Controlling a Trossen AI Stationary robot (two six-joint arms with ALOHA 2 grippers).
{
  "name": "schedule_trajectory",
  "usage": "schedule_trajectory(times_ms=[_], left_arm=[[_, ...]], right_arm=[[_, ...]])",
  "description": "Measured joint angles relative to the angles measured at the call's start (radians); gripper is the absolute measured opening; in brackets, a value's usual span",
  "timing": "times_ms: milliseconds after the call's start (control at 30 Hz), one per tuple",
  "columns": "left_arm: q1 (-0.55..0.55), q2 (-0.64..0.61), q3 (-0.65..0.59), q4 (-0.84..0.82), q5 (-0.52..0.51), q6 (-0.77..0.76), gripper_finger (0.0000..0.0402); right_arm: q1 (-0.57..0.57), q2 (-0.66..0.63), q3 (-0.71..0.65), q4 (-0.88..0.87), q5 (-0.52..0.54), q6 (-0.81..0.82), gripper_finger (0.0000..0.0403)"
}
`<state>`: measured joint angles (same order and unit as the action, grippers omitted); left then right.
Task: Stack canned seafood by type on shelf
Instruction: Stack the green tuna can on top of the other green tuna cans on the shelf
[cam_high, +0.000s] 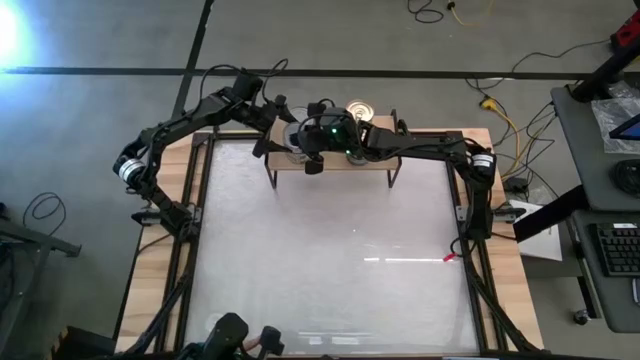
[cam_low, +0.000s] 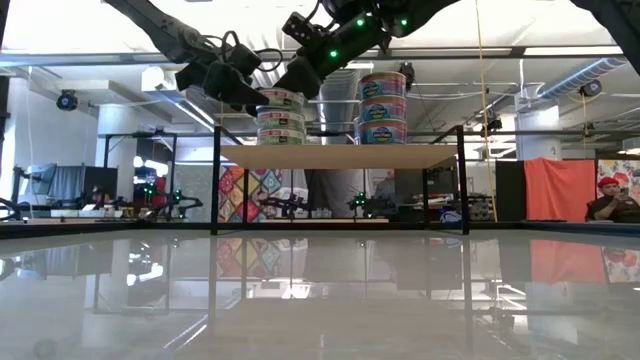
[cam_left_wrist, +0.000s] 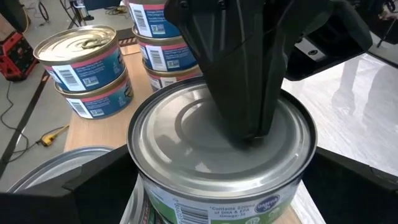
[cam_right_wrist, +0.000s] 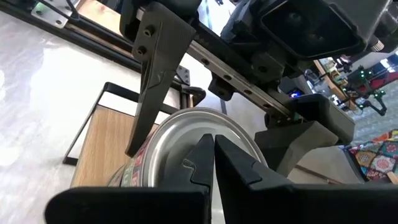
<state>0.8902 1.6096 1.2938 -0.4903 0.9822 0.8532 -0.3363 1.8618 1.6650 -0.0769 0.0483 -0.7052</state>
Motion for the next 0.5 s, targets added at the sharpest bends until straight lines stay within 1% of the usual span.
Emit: schedule_trajectory(times_ms=[233,400,500], left_arm=[[-0.007,0.008,0.000,-0.006,-0.015,-0.017,0.0400],[-0.025,0.004,0.002,-0.008,-0.086,-0.033,0.0400],[-0.026,0.002,0.002,-0.010,-0.098,-0.035,0.0400]], right_arm=[[0.000,0.000,0.001,-0.038,-0.004,-0.002,0.0009],[-0.002,-0.001,0.002,-0.059,0.000,0.006,0.0009],[-0.003,-0.001,0.002,-0.066,0.001,0.010,0.0009]])
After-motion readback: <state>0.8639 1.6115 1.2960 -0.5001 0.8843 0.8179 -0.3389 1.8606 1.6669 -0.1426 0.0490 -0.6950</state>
